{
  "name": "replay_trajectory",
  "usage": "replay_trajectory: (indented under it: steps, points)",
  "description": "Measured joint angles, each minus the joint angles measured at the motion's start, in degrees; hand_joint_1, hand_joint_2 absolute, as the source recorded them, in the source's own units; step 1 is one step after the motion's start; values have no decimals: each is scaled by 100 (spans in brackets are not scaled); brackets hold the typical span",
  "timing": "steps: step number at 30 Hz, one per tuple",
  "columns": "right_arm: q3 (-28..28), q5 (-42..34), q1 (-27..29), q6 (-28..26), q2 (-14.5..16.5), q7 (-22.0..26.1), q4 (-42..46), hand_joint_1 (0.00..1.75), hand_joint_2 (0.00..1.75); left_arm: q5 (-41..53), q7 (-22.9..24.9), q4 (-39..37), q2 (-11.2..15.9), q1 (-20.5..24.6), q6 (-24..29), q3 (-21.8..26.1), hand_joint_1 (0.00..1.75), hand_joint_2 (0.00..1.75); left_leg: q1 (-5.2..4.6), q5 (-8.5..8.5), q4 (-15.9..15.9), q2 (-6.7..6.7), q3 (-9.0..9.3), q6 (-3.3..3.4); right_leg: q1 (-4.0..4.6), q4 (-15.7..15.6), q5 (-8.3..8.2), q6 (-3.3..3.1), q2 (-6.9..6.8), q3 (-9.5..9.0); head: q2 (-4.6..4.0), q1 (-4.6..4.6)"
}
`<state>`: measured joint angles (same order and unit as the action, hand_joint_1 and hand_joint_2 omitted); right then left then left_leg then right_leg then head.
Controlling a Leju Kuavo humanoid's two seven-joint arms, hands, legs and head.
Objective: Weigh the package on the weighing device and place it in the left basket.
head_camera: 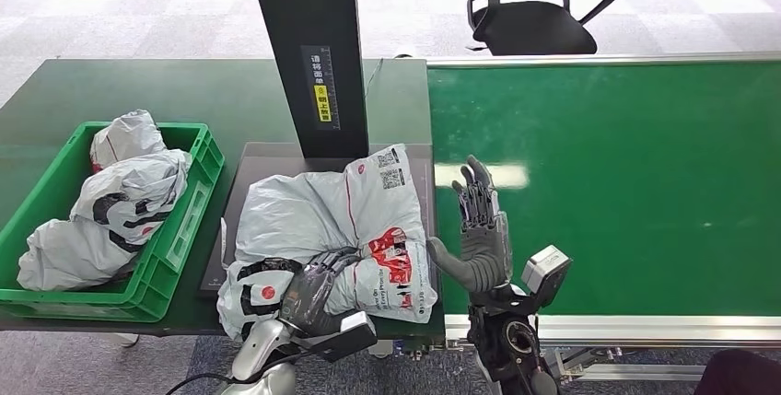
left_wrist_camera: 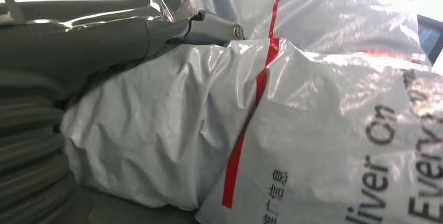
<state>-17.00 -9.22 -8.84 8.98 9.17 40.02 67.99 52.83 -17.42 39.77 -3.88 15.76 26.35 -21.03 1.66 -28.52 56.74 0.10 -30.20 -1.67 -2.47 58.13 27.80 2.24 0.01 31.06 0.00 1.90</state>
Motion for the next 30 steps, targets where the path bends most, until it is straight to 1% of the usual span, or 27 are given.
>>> replay_trajectory:
  steps: [2,5,7,11,16,19,25,30]
  points:
    - [0,-10,58,-17,-5,0,-5,0,175,-652,-473,266,-1,-142,189,90,175,175,1,1,1,4,-1,-1,1,1,-4,-2,2,9,0,-1]
    - [2,-64,190,-85,-32,0,-8,0,175,-1932,-1236,1062,41,-468,433,231,175,175,1,3,2,8,-24,-2,2,3,-10,-6,5,35,0,-1]
    - [3,-91,275,-117,-63,0,-8,0,175,-2546,-1565,1687,87,-720,511,286,175,175,1,4,3,9,-49,-2,3,5,-11,-6,5,60,0,-1]
    - [4,-104,358,-158,-113,0,-12,0,175,-3340,-2058,2817,160,-1212,661,357,175,175,1,4,5,13,-95,-2,2,6,-11,-6,8,108,0,-1]
    - [5,-105,379,-206,-142,0,-31,0,175,-4042,-2117,4242,259,-1706,1100,286,175,175,1,0,6,18,-129,-3,2,6,-10,-5,10,145,0,-2]
    - [8,-116,380,-221,-166,0,-44,0,175,-4245,-2118,4978,365,-1889,1269,154,175,175,1,0,6,19,-137,-3,3,5,-10,-5,10,151,0,-1]
    - [9,-119,380,-228,-183,0,-46,0,175,-4329,-2118,5684,484,-2056,1296,17,175,175,1,1,6,20,-136,-3,3,5,-10,-5,11,152,0,0]
    - [20,-108,404,-253,-193,0,-52,0,175,-4588,-2118,6450,536,-2023,1331,-122,175,175,1,1,6,20,-135,-3,3,6,-11,-6,11,153,0,0]
